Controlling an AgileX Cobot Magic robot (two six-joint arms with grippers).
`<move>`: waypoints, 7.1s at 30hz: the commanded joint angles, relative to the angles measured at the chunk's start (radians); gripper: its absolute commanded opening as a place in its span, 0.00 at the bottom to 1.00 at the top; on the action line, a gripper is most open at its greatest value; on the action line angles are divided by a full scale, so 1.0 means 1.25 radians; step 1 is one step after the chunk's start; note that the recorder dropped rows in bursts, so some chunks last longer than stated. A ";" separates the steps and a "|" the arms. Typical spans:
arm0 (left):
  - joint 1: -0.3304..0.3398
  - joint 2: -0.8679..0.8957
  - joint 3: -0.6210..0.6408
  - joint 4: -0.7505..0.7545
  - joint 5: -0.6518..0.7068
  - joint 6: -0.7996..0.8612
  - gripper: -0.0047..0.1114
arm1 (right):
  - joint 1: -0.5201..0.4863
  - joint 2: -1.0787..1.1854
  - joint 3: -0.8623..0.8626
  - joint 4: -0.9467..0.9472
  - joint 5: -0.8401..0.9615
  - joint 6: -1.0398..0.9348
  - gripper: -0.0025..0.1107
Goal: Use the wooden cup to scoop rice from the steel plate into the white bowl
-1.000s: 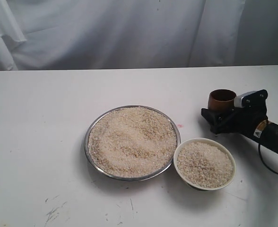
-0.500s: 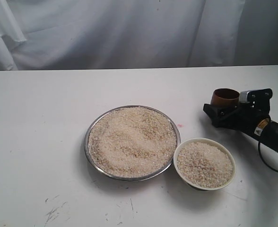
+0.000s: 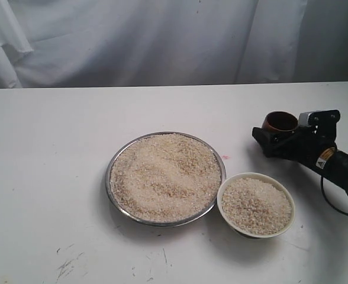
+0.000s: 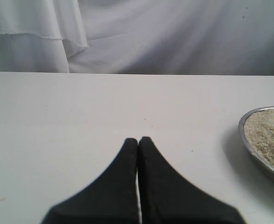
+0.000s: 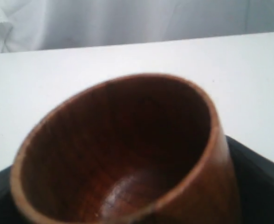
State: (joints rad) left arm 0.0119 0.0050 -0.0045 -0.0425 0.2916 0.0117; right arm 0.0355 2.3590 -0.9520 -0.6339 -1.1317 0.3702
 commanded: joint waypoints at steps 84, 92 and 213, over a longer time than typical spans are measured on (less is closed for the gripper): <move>-0.001 -0.004 0.004 -0.001 -0.005 -0.003 0.04 | 0.075 -1.629 0.419 -0.255 1.178 0.515 0.02; -0.001 -0.004 0.004 -0.001 -0.005 -0.003 0.04 | 0.075 -1.634 0.447 -0.098 1.172 0.364 0.02; -0.001 -0.004 0.004 -0.001 -0.005 -0.003 0.04 | 0.001 -1.887 0.762 0.482 1.183 -0.284 0.02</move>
State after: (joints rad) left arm 0.0119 0.0050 -0.0045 -0.0425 0.2916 0.0117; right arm 0.0322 0.0063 -0.0035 -0.0251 0.3467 0.0173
